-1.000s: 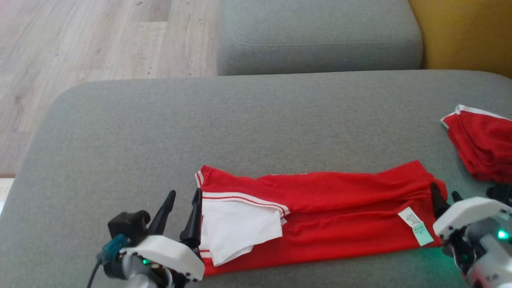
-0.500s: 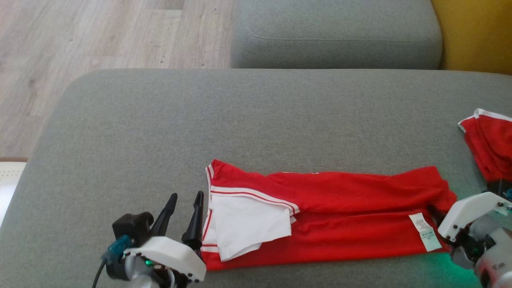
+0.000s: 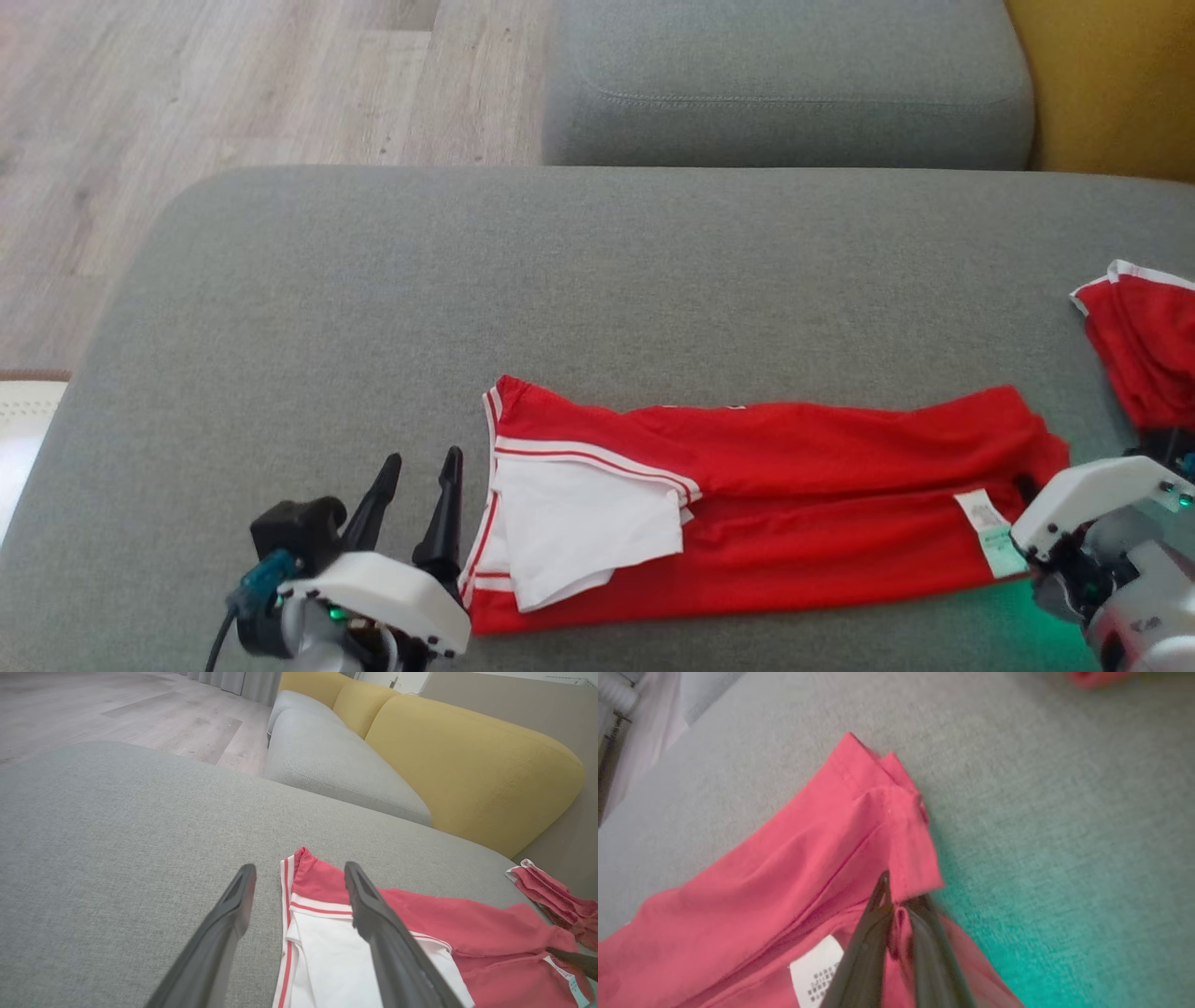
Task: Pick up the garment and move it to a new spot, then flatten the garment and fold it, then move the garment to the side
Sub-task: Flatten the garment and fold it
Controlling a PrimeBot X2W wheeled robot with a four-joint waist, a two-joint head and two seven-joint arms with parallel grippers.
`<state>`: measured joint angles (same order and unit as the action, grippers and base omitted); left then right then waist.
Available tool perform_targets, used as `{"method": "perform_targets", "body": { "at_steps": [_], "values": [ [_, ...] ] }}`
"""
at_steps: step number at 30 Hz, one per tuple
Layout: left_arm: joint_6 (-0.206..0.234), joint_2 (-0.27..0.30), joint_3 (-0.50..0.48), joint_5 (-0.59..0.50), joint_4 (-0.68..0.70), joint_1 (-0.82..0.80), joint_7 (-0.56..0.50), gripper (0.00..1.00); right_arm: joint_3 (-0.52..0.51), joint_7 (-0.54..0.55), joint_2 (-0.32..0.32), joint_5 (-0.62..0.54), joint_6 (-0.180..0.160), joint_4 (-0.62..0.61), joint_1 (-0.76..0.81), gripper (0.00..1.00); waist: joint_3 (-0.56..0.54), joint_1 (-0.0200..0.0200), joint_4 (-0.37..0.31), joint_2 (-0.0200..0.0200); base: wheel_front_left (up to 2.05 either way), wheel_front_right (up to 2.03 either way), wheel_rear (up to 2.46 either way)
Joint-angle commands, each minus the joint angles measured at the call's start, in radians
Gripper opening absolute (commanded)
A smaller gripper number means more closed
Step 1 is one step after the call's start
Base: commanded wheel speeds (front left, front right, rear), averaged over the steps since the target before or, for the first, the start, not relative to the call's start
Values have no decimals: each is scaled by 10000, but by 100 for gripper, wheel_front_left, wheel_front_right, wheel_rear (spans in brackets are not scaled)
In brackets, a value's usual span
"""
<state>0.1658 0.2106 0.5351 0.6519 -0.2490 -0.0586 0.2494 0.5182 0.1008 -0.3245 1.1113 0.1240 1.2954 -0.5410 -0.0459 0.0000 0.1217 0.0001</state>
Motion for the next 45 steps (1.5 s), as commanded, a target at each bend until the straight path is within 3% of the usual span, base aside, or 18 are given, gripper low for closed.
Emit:
{"method": "perform_targets", "body": {
  "at_steps": [1, 8, 12, 19, 28, 34, 44, 45],
  "values": [
    [-68, -23, -451, -127, 269, -231, 124, 100, 100, -399, -249, -47, 67, -239, -262, 0, -61, 0, -52, -1, 0, 0, 0],
    [-144, -67, -514, -93, 200, -52, 124, 100, 195, -1241, -1031, -327, 67, -295, -562, 0, -250, 0, -243, -1, 0, 0, 0],
    [-179, -55, -493, -57, 122, -11, 120, 100, 420, -1531, -959, -598, 67, -541, -847, 0, -356, 0, -266, -1, 0, 0, 0],
    [-194, -13, -412, 24, -15, 33, -47, 100, 1180, -2036, -80, -1192, 67, -2228, -940, 0, -591, 0, 104, -1, 0, 0, 0],
    [-126, 182, -472, 19, 110, -21, -123, 100, 1647, -2342, 1342, -1498, 67, -4200, 358, 0, -565, 0, 1168, -1, 0, 0, 0],
    [-96, 198, -418, -13, 164, -92, -163, 100, 1784, -2209, 2132, -1864, 67, -4537, 897, 0, -437, 0, 1812, -1, 0, 0, 0],
    [6, 248, -463, 4, 191, -96, -138, 100, 1889, -1475, 2572, -2439, 67, -4424, 1210, 0, -272, 0, 2141, -1, 0, 0, 0],
    [17, 244, -467, 11, 185, -97, -136, 100, 1930, -1371, 2600, -2489, 67, -4393, 1221, 6, -262, 0, 2118, -1, 0, 0, 0]
  ]
}}
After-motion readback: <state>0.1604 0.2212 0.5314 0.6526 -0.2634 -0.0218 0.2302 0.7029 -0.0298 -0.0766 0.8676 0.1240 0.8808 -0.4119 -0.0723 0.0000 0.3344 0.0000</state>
